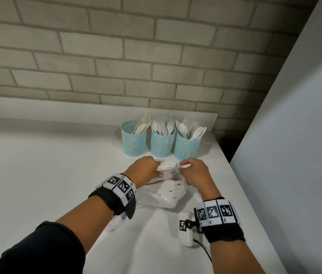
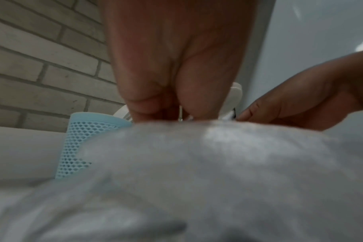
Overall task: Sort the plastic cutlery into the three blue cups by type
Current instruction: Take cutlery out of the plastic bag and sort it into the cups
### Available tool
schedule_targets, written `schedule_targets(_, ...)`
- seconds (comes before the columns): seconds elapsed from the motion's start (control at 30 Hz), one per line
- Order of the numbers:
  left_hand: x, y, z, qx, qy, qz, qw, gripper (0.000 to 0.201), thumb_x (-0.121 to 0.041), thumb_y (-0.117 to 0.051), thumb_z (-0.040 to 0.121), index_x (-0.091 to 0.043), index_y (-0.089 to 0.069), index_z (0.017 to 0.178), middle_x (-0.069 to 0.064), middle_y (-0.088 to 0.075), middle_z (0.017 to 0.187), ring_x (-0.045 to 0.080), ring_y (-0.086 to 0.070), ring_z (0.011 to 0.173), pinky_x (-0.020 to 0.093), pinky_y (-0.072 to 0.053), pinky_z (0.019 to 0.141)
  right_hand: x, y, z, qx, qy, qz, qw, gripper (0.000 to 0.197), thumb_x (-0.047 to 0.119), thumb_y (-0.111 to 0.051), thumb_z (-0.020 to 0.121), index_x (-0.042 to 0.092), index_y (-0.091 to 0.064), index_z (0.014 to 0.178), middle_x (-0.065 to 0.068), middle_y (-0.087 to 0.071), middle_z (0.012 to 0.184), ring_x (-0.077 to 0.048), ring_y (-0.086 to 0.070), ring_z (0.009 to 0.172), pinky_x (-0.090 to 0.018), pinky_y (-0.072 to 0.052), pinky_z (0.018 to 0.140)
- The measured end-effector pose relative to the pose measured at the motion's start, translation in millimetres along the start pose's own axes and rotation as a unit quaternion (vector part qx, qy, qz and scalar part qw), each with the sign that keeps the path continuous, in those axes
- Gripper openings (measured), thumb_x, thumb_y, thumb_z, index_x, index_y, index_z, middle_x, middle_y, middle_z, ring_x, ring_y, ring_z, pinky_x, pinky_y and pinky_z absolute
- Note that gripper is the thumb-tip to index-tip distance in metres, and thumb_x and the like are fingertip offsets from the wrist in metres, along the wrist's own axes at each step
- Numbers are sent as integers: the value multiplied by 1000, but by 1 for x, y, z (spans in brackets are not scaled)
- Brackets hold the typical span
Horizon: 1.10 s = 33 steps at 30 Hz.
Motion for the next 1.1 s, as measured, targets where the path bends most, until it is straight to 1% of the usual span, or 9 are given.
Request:
schedule_targets(0.07,-1,3,0,-38,15,-18,999,32,-27,-62,88,-3,-65,109,14,-65,106,28,-58,102,21,-28,70,0,-1,0,0,-2,2,1000,13,14,-63,83,24,-60,90,-9,-66,104,-27,-65,91,-44,-55,85)
schedule_targets(0.2,0,-1,-2,-52,20,14,998,27,-27,-64,86,-4,-68,99,14,-68,101,28,-60,97,24,-30,70,0,1,0,-2,-5,1,1000,12,15,-64,83,24,-61,90,-8,-65,105,-26,-65,92,-43,-56,84)
schedule_targets(0.3,0,-11,0,-8,7,14,1000,28,-27,-65,85,-6,-63,103,12,-66,103,29,-59,98,28,-37,72,0,0,1,-3,-7,2,1000,12,15,-63,83,23,-61,91,-8,-65,106,-27,-64,94,-43,-55,84)
schedule_targets(0.4,2,-22,-1,54,5,12,998,34,-28,-62,87,-6,-58,114,13,-61,113,28,-56,105,32,-41,86,0,-3,0,3,-4,3,1000,12,14,-64,83,23,-60,89,-9,-65,107,-29,-64,97,-44,-55,84)
schedule_targets(0.73,2,-16,-5,7,-24,31,999,29,-30,-53,92,-4,-60,100,14,-65,103,30,-59,97,30,-38,73,0,3,1,-8,7,1,1000,13,14,-63,82,25,-60,88,-8,-66,106,-29,-64,98,-43,-54,88)
schedule_targets(0.83,8,-12,-6,-11,-6,-57,998,27,-26,-54,92,-3,-63,103,13,-66,101,28,-60,93,28,-38,71,-1,5,2,-5,19,-10,1000,14,12,-61,84,25,-61,91,-7,-65,103,-25,-62,91,-38,-53,87)
schedule_targets(0.9,14,-8,-5,-20,4,-167,986,21,-20,-57,90,-4,-65,100,10,-67,96,25,-62,89,28,-41,74,1,5,0,2,42,-13,999,19,10,-61,85,22,-63,99,-4,-62,99,-19,-57,87,-31,-50,81)
schedule_targets(1.03,16,5,-2,-28,6,-359,933,9,-12,-54,93,-11,-63,93,0,-68,81,-5,-64,66,9,-46,71,23,6,-8,29,132,-20,991,35,10,-66,84,15,-62,118,4,-54,106,-11,-50,99,-23,-39,85)
schedule_targets(1.1,13,15,-1,-31,5,-412,911,13,-14,-52,95,-10,-65,93,-4,-67,78,-8,-63,65,3,-44,69,38,5,-10,65,150,14,986,32,16,-66,85,15,-61,117,5,-59,108,-11,-55,99,-24,-43,83)
Point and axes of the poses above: each hand's wrist, its own z-axis towards the middle knuckle, its own y-axis out of the back of the hand, x = y × z, the point moved 3 cm from there along z, towards the middle knuckle
